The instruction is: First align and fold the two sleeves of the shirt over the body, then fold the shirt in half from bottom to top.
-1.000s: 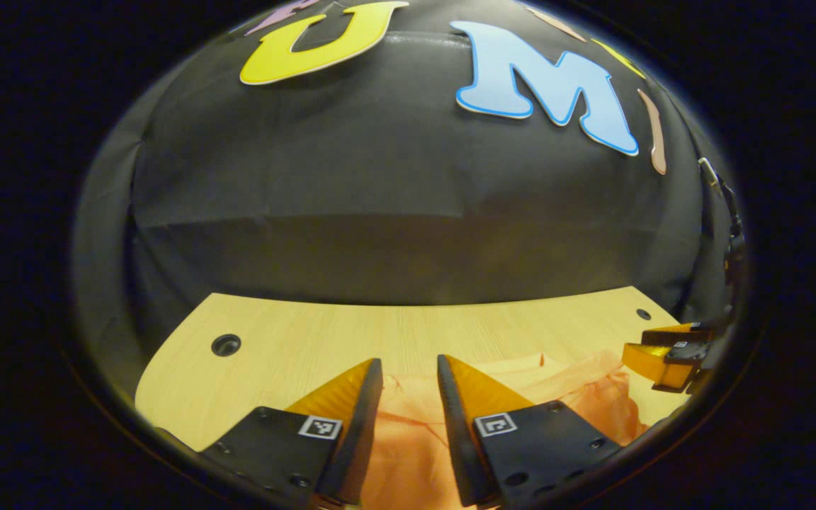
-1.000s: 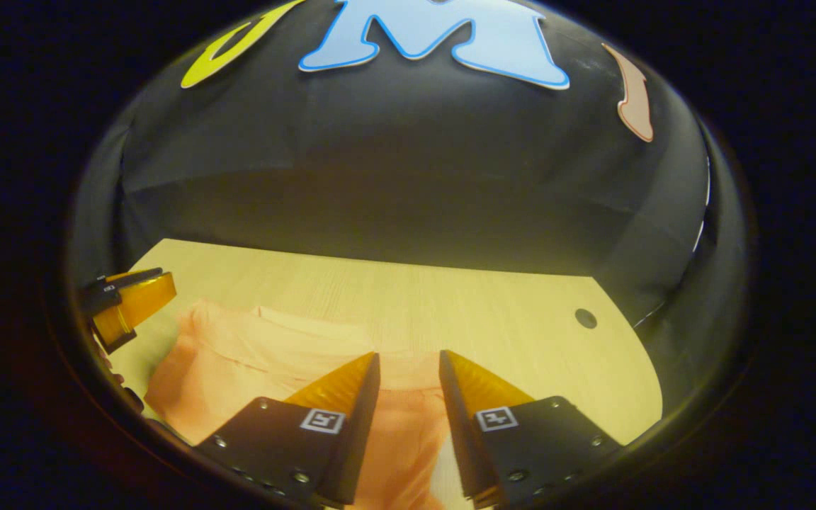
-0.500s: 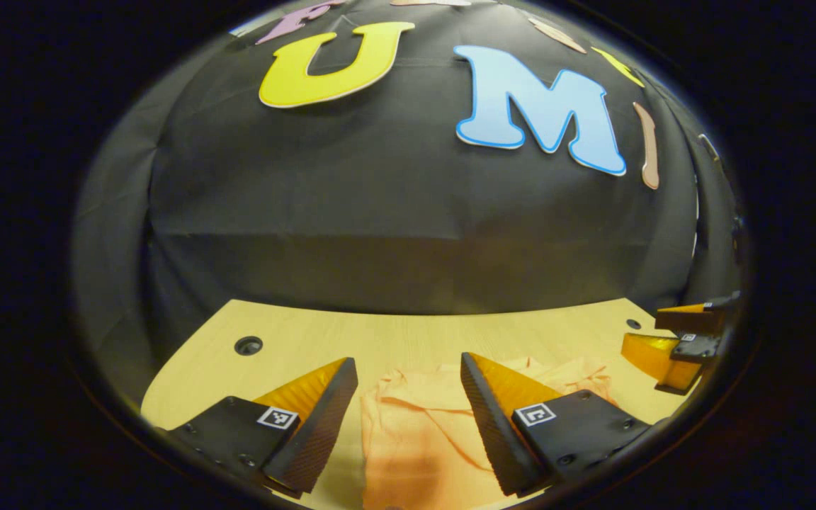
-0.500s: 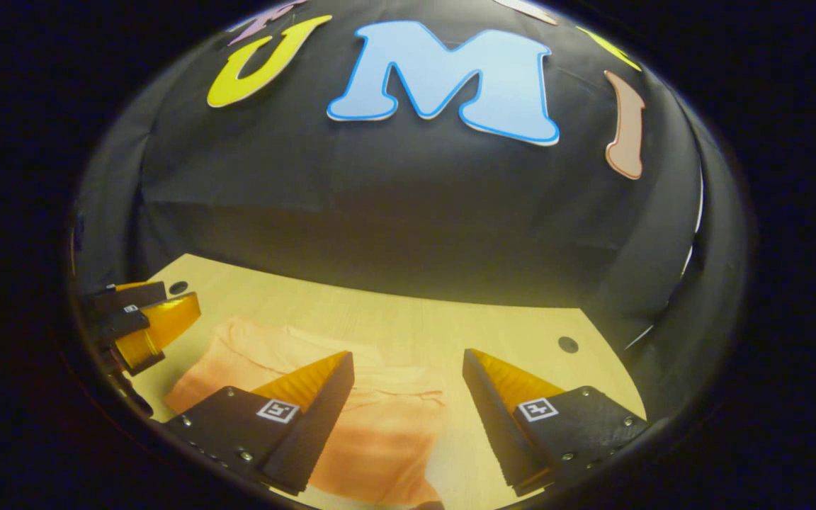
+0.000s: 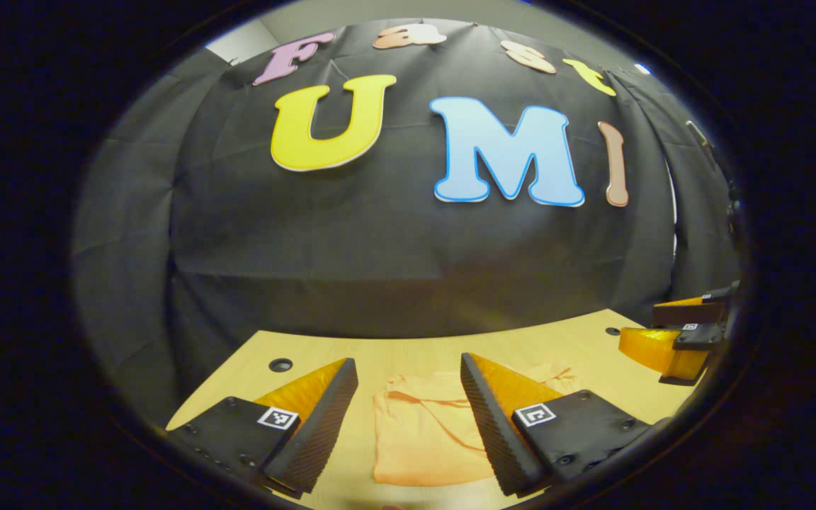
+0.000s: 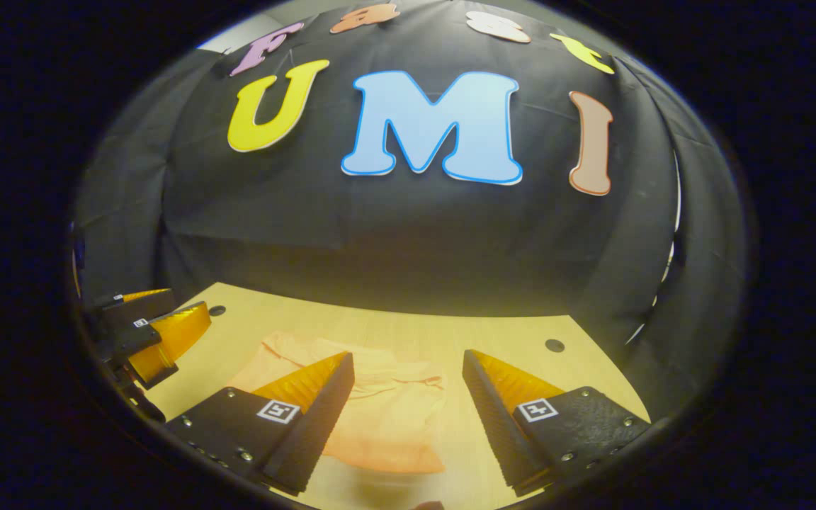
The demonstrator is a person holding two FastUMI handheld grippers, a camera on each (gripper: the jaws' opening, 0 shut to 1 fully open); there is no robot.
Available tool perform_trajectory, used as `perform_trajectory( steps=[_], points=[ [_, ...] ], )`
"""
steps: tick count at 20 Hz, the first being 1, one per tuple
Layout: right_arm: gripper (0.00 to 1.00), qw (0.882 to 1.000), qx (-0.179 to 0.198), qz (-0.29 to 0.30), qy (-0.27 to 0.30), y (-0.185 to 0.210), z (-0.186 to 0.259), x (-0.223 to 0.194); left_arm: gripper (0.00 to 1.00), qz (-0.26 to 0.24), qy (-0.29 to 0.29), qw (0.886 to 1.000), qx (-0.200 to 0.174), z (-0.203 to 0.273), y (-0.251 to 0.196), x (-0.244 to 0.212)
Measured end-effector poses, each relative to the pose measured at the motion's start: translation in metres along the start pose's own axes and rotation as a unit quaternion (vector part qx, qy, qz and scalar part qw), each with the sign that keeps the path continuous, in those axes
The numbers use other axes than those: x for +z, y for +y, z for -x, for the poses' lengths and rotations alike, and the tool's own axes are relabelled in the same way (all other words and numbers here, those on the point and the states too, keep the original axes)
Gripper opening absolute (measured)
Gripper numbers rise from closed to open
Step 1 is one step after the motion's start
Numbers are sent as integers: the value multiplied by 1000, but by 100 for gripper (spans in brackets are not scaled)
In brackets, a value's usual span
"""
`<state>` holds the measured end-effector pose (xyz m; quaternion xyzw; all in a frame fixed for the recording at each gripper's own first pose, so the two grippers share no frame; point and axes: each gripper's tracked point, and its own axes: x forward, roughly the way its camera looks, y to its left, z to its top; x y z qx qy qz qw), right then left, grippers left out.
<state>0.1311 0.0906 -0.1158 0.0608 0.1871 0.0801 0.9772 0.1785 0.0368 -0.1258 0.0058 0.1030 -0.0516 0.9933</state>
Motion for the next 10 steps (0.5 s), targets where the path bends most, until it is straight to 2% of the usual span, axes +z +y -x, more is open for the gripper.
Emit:
perform_trajectory(
  steps=[10],
  points=[
    [96, 999, -4, -7, -35, -30, 122, -16, 94, 3, -54, 998, 10, 129, -42, 29]
  ],
)
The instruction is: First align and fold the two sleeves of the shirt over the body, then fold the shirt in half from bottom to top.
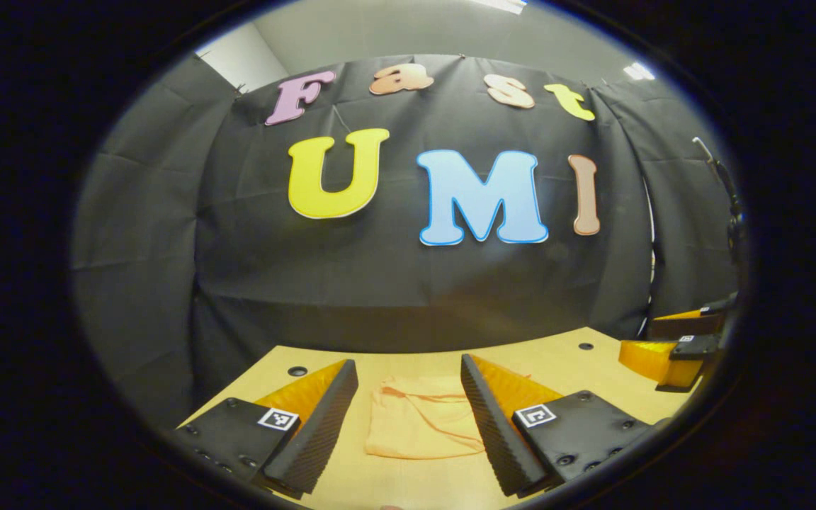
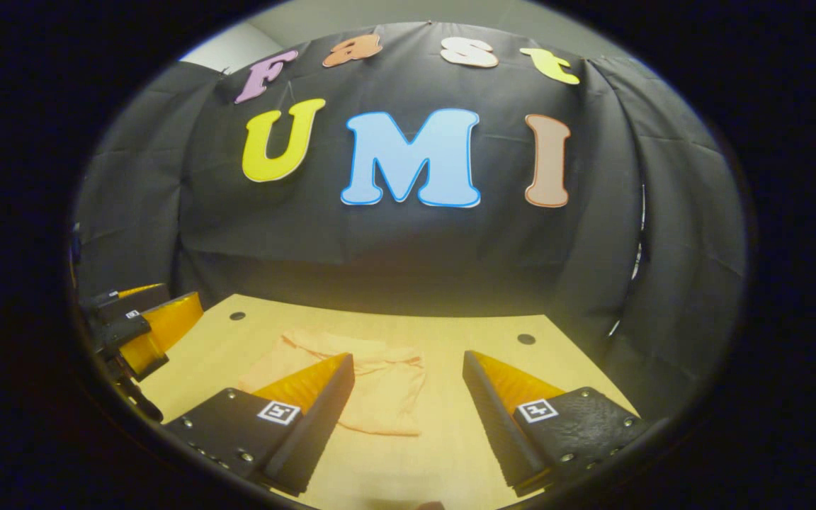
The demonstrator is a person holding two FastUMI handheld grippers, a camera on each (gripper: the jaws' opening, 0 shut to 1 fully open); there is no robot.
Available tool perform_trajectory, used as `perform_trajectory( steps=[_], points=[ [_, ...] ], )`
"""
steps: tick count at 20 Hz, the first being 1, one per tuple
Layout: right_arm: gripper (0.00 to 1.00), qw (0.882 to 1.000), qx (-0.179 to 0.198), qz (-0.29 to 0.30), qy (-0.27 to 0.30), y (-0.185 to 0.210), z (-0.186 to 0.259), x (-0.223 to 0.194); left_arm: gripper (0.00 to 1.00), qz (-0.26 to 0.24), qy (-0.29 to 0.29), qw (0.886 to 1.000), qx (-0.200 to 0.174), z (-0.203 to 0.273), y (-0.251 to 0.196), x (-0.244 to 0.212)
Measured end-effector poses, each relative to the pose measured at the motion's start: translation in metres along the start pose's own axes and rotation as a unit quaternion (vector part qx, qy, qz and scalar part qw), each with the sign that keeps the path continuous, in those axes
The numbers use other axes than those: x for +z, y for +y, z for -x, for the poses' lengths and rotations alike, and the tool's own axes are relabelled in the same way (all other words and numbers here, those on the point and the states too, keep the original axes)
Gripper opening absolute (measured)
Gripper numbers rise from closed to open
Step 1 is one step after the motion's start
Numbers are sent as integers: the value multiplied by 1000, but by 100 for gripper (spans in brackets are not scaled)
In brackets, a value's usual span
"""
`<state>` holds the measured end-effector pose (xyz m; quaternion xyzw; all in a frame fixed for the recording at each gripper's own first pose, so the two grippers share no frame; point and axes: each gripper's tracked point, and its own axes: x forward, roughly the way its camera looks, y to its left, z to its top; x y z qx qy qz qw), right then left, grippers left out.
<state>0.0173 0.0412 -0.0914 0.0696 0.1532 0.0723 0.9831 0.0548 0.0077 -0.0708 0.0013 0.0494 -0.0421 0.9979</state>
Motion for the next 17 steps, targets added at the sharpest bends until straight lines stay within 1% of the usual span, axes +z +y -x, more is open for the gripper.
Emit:
perform_trajectory(
  steps=[1, 2, 8, 12, 17],
  points=[
    [96, 1000, -1, 2, -2, -3, 9, -1, 95, 1, -2, 1000, 0, 9, -4, 2],
    [96, 1000, -2, 4, -5, -6, 17, -3, 94, 1, -4, 1000, 1, 18, -7, 1],
    [96, 1000, -4, 9, -25, -13, 63, -4, 94, 4, -13, 1000, 6, 63, -17, 9],
    [96, 999, -10, 20, -38, -16, 81, -2, 94, 18, -14, 1000, 9, 80, -17, 15],
    [96, 998, -17, 12, -54, -11, 91, 3, 94, 25, -15, 1000, 12, 95, -8, 18]
  ],
)
